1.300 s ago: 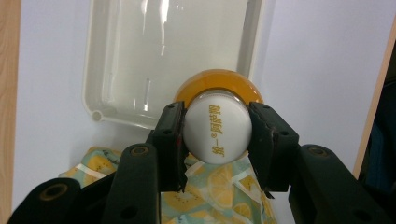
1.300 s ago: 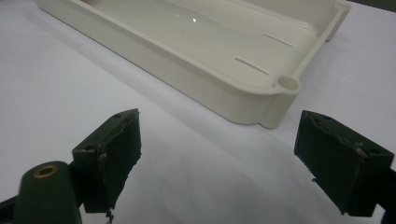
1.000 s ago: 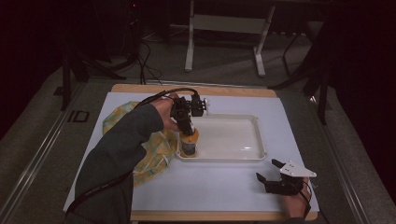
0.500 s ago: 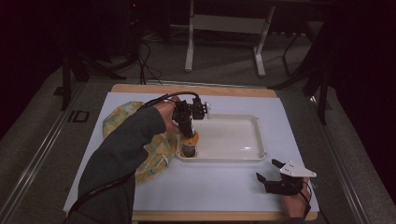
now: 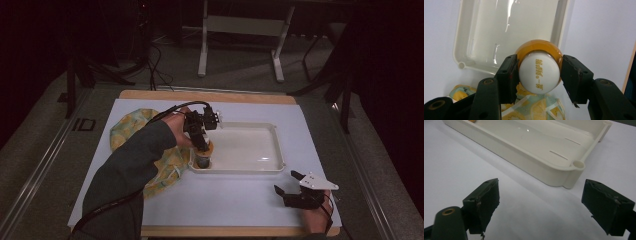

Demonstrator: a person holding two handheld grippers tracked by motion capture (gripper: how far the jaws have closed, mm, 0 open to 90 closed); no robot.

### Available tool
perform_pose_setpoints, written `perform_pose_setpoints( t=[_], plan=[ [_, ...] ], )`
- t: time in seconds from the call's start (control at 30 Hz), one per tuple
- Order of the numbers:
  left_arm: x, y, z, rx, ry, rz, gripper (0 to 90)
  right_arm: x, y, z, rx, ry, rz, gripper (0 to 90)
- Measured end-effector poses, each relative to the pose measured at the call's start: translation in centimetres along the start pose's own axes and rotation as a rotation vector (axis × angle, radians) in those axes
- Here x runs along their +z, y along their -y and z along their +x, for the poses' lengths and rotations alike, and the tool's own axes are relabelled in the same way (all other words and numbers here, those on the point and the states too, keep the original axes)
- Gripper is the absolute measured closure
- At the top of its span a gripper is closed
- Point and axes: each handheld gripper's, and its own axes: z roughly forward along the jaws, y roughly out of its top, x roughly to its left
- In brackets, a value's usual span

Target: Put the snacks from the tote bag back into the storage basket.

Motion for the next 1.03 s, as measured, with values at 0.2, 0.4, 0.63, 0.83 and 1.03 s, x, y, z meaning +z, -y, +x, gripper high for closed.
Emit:
perform_pose_setpoints(
  t=[0.2, 0.4, 0.63, 0.83, 1.03],
  plan=[
    [0.0, 0.3, -0.1, -0.006, -0.023, -0.025, 44.8, 0.0, 0.0, 0.0, -0.002, 0.0, -0.002, 14.4],
    [-0.6, 0.5, -0.2, 0.0, -0.043, -0.051, 40.8, 0.0, 0.0, 0.0, -0.002, 0.0, -0.002, 14.4],
    [-2.5, 1.0, -0.4, -0.011, -0.055, -0.164, 38.9, 0.0, 0.0, 0.0, -0.001, 0.0, -0.002, 14.4],
    [-3.9, 1.8, -0.9, -0.022, -0.105, -0.276, 37.8, 0.0, 0.0, 0.0, 0.002, 0.0, 0.0, 14.4],
    [-4.7, 3.2, -2.3, -0.026, -0.174, -0.405, 37.6, 0.0, 0.0, 0.0, 0.004, 0.0, 0.0, 14.4]
  ],
)
